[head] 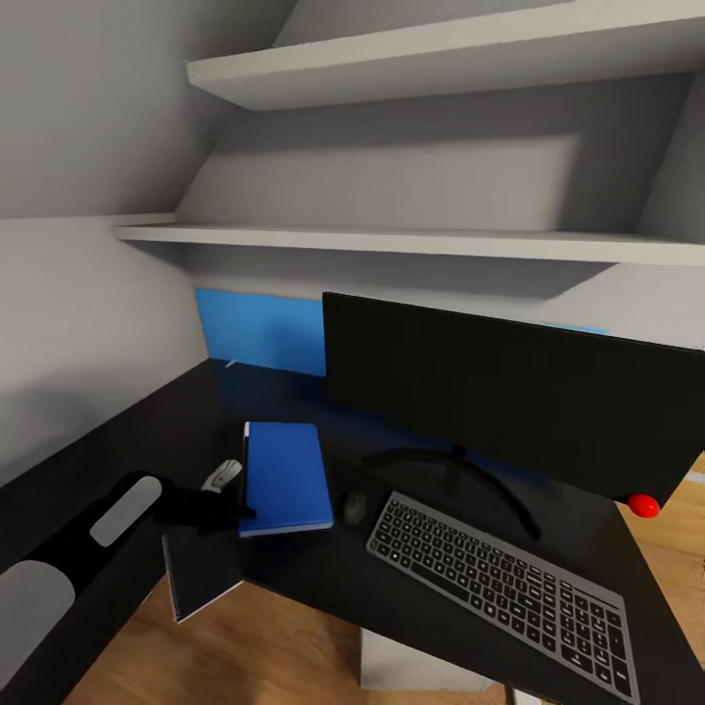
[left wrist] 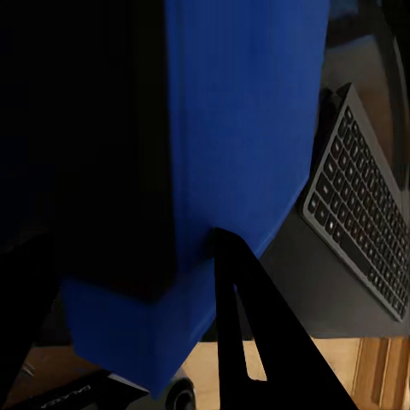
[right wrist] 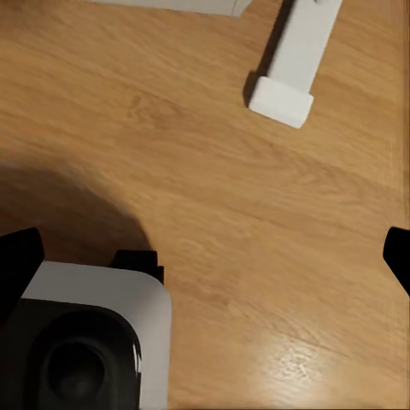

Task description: In the bedroom, organize the workspace by keeping the computer under the desk, ensuring the monitor is on the desk, placing the keyboard on the desk next to the monitor, placing the mouse on the desk next to the keyboard, moving the folder from the swivel chair onto the desk next to the mouse, stacking the notebook on top of the folder with the pen on top of the notebook, and positioning the swivel chair next to the desk.

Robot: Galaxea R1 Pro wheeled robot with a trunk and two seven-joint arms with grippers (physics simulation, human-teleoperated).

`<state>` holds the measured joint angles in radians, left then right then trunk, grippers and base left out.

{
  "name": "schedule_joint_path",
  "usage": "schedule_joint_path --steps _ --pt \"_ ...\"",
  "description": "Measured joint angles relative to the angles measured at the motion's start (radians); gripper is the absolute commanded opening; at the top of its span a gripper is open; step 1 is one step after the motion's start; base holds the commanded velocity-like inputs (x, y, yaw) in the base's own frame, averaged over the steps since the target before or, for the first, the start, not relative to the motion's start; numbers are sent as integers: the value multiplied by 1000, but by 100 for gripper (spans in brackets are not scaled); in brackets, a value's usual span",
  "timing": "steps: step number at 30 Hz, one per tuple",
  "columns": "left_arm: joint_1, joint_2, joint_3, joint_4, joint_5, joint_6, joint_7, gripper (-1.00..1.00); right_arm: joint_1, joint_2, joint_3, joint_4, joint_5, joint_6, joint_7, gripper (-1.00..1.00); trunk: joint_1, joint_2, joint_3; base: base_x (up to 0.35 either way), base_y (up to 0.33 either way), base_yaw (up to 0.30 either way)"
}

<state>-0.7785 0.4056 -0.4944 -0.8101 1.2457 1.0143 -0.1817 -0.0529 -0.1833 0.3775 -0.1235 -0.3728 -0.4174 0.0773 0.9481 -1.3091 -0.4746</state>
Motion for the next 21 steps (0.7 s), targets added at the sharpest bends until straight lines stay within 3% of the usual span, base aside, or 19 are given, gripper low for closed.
schedule_joint_path --steps 5,10,13,14,16,21 --pt "3 1 0 0 -1 -3 4 -100 0 -2 0 1 0 -1 0 100 0 0 0 170 46 -35" --pt "42 6 2 0 3 -73 2 -100 7 -1 -3 -1 -4 -67 39 100 0 0 0 29 8 -4" --pt "49 6 2 0 7 -84 4 -100 3 3 -5 -1 -5 38 56 100 0 0 0 7 2 -1" --pt "51 6 2 0 7 -89 4 -100 0 4 -7 -11 -4 169 65 100 0 0 0 3 1 0" --pt "52 5 3 0 9 -92 4 -100 -2 5 -9 -29 -4 266 73 100 0 0 0 1 0 0" --pt "51 3 4 0 11 -91 3 -100 -2 6 -10 -37 -3 295 76 100 0 0 0 0 0 0"
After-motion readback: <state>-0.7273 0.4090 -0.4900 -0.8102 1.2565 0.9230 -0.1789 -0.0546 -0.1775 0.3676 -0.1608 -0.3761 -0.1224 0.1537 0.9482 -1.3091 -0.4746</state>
